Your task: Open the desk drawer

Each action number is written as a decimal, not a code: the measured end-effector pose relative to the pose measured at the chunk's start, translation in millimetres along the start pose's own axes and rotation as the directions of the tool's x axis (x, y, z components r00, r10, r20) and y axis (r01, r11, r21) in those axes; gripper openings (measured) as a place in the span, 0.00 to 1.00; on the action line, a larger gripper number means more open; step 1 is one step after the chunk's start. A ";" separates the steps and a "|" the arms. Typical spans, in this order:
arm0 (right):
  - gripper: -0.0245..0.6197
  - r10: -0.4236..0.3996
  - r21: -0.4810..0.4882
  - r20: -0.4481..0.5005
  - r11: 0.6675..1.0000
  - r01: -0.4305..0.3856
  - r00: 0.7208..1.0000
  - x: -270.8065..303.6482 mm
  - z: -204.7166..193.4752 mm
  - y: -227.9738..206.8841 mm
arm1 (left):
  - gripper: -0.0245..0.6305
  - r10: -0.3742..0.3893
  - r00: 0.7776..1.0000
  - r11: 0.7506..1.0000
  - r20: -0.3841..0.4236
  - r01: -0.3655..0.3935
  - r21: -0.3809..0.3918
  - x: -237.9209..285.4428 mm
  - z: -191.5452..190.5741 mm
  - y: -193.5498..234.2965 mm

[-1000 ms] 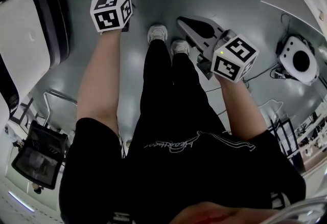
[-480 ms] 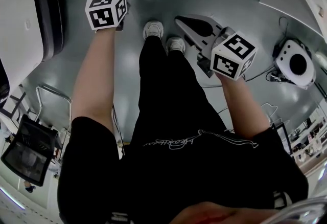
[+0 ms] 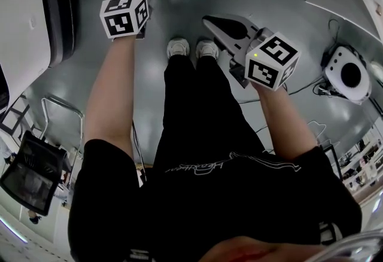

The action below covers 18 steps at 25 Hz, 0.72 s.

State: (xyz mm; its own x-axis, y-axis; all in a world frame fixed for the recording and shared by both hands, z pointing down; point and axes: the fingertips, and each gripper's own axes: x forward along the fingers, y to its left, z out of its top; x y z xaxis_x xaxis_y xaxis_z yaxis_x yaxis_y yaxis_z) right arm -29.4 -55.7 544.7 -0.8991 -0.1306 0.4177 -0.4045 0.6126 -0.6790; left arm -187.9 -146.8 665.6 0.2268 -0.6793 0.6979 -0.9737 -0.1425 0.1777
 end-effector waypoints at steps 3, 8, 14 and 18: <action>0.05 0.000 0.005 -0.003 1.000 0.000 1.000 5.9 -10.6 4.9 | 0.16 -0.003 1.000 1.000 0.007 0.003 0.006 -5.3 -4.5 1.8; 0.05 -0.018 0.031 0.005 0.999 0.017 1.000 14.5 -32.1 11.1 | 0.16 -0.015 0.999 1.000 0.029 0.015 0.009 -17.8 -14.0 2.4; 0.05 -0.022 0.021 0.030 1.000 0.021 0.999 25.2 -38.8 28.3 | 0.16 -0.055 0.998 0.998 0.018 0.055 0.028 -29.0 -26.8 1.0; 0.05 -0.015 0.015 0.033 1.000 0.014 0.999 30.0 -46.5 44.2 | 0.16 -0.073 0.997 0.995 -0.005 0.073 0.067 -35.7 -35.9 0.7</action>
State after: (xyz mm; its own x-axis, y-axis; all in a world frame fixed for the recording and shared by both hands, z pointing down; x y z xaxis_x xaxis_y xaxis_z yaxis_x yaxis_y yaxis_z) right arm -66.4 3.7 555.3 -0.8981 -0.1651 0.4075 -0.4196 0.5989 -0.6821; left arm -195.9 -96.9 665.7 0.2975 -0.6634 0.6866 -0.9537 -0.2398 0.1816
